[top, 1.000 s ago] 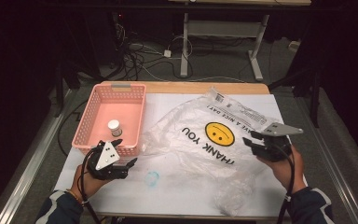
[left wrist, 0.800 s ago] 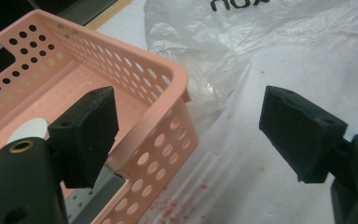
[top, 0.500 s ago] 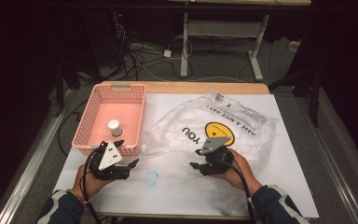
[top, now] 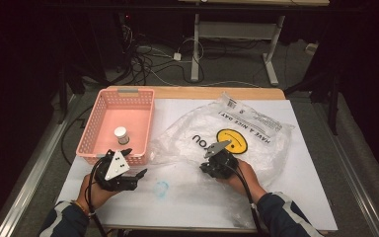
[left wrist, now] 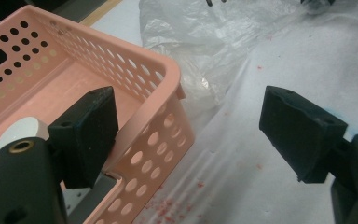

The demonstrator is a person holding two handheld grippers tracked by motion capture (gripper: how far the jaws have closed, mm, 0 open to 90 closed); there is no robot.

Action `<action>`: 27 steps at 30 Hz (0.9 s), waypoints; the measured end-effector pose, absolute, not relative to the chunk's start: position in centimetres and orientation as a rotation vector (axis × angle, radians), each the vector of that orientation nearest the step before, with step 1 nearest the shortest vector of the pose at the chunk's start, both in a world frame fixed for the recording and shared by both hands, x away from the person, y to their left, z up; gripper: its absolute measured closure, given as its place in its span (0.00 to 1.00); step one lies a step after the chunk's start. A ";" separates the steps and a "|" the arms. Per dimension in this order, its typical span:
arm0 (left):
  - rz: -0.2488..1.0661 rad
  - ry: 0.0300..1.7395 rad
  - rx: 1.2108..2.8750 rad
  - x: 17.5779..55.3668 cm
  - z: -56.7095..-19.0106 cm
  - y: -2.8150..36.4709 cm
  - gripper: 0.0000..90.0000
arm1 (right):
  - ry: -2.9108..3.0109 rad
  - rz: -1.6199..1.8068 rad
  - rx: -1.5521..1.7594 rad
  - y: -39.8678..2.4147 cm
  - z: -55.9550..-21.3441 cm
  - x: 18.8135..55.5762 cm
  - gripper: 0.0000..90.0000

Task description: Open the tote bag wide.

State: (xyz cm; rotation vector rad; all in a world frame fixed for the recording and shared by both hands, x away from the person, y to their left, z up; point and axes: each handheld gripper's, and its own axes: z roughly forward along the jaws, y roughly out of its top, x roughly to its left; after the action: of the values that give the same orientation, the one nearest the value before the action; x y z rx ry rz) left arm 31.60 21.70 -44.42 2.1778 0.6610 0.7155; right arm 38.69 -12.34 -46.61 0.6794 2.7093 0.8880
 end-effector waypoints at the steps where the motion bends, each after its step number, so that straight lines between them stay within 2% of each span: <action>1: 0.716 0.662 2.177 31.6 -44.4 21.7 0.21 | 2.685 0.882 0.685 -12.4 -46.5 38.7 1.00; 14: 0.718 0.667 2.173 31.8 -44.3 21.8 0.21 | 2.471 0.982 0.774 -14.1 -43.7 40.0 1.00; 23: 0.747 0.684 2.133 32.3 -43.4 22.2 0.21 | 2.274 1.041 0.773 -15.4 -40.1 40.4 1.00; 27: 0.776 0.697 2.113 32.9 -42.4 22.6 0.21 | 2.135 1.099 0.767 -16.2 -37.4 40.4 1.00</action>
State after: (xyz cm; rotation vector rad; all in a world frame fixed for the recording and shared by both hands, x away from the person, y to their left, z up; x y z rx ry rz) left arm 32.95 22.56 -42.36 2.1127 0.6973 0.7757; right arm 40.42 -16.20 -37.38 0.7667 2.1353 1.0986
